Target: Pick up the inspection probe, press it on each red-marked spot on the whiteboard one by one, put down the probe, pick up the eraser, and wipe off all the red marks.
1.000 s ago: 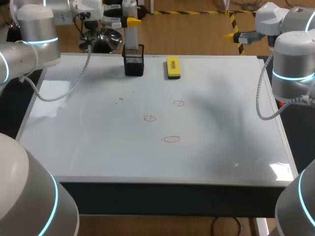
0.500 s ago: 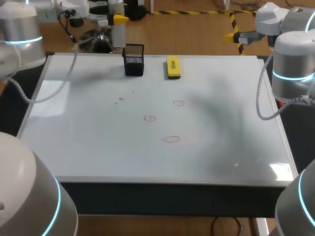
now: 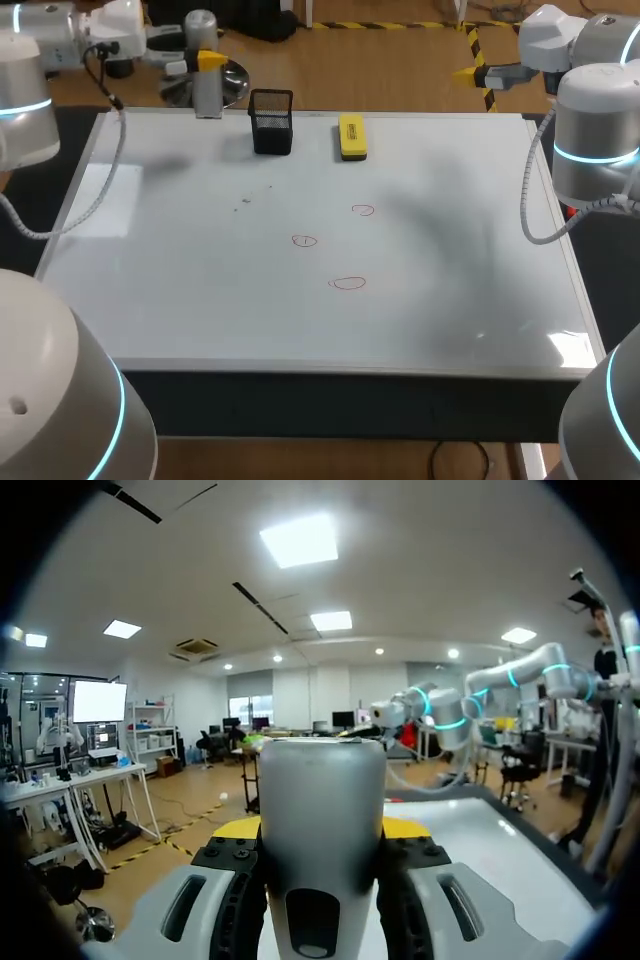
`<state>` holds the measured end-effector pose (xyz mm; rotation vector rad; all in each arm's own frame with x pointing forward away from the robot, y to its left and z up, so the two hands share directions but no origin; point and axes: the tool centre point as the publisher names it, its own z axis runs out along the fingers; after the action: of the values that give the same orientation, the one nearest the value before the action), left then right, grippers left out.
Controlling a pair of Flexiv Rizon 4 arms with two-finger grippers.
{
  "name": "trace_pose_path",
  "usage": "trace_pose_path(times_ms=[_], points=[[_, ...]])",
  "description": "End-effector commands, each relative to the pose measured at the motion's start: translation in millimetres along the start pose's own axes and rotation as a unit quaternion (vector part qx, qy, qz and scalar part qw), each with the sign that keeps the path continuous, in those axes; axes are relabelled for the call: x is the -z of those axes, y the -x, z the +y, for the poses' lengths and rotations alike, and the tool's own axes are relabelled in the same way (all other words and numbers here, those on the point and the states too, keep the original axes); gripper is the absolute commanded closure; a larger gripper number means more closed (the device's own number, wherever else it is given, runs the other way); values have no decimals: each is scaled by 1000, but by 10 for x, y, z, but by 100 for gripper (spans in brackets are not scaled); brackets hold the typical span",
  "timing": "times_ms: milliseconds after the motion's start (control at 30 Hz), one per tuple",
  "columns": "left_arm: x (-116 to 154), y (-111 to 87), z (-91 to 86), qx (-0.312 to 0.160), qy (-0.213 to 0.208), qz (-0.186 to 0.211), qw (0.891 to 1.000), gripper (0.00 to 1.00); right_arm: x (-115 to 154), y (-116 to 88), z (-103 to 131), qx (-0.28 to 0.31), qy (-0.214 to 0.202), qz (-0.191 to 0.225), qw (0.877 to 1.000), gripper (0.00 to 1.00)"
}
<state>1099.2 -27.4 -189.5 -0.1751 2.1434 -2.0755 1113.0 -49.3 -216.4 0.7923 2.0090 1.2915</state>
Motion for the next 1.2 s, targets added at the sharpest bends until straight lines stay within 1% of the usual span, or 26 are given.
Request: trace_pose_path(times_ms=[33,333,567,1200], points=[[125,-95,57,2,1,-46,999,100,-2,5,1,0,-1,1,1000,0],[310,-121,277,8,-5,-46,999,100,-2,5,1,0,-1,1,1000,0],[384,-128,380,16,-13,-56,998,100,-2,5,1,0,-1,1,1000,0],[391,-133,389,22,-10,-58,998,100,-2,5,1,0,-1,1,1000,0]])
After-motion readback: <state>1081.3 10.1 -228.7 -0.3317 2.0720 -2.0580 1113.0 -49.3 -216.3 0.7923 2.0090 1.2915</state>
